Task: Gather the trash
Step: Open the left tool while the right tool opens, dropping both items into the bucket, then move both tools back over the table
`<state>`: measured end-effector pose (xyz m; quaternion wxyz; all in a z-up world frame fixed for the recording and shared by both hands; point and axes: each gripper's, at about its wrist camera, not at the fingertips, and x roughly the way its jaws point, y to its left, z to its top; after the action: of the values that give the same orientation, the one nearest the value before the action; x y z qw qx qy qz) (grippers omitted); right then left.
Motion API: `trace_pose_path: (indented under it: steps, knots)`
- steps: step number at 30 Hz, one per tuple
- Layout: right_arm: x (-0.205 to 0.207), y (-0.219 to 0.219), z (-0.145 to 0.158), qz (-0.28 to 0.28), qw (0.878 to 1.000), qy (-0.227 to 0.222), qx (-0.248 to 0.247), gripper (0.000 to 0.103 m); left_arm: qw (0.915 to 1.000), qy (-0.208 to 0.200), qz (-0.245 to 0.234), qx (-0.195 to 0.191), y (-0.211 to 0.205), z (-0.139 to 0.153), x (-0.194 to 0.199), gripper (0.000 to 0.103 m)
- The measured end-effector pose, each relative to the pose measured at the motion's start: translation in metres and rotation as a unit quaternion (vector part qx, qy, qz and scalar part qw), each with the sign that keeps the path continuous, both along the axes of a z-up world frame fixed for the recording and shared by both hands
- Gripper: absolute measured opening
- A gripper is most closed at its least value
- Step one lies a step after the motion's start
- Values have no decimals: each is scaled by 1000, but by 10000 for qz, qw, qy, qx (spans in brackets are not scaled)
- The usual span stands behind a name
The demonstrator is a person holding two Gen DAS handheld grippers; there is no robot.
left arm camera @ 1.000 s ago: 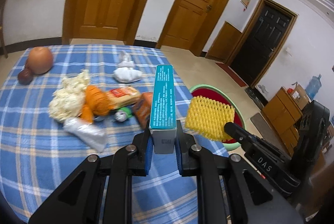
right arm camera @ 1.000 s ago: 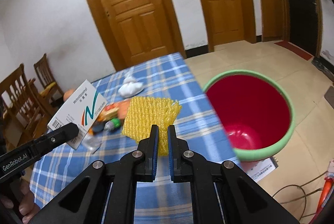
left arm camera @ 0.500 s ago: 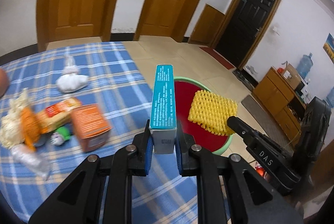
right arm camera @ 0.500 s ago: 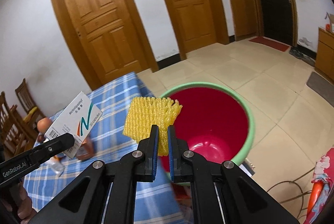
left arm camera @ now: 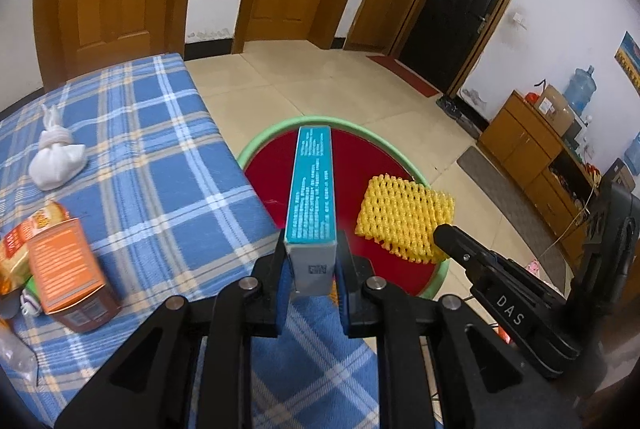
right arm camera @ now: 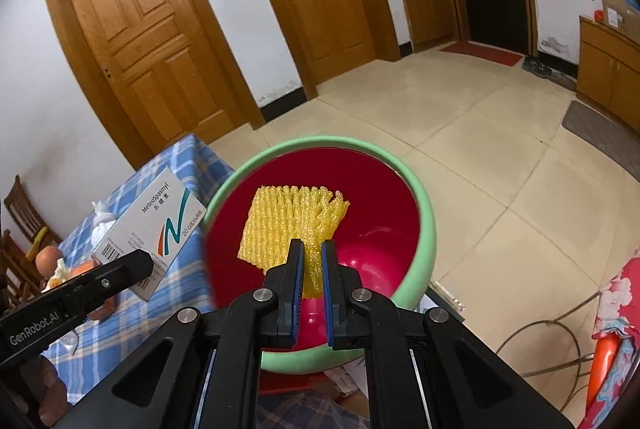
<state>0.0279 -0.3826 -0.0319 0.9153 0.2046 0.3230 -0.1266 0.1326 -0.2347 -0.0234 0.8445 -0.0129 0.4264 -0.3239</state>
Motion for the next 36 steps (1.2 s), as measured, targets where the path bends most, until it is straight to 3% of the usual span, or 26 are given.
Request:
trace_pose_path:
  steps: [3,5,7,9,12,31,36]
  knots:
    - [1,-5,-4,-31,10000,47,45,10,10000,3,-33,36,-4,-3,2,20]
    - [3,-7,-7,-34,9999,79,80,11,10000,32,-10,45,-4,-4,3,35]
    - [3,-8,-9,-32,9999,104,101,12,10000,45,60,25,-3,-4,2,42]
    - [4,-9,-10,-33,9999,119,113,14,9999,46,104,23,-2,-4,3,43]
    - [2,-9,-10,-47,9998,94,141,28,9998,59,172,18,1,-4,4,45]
    - [-7,6,4,151,9998,-79,131,28,9976,-23,686,-17,40,8,-8,55]
    - [-8,21,10,329,9993,-148,98,37,9957,-98,920,8,60,13,-12,57]
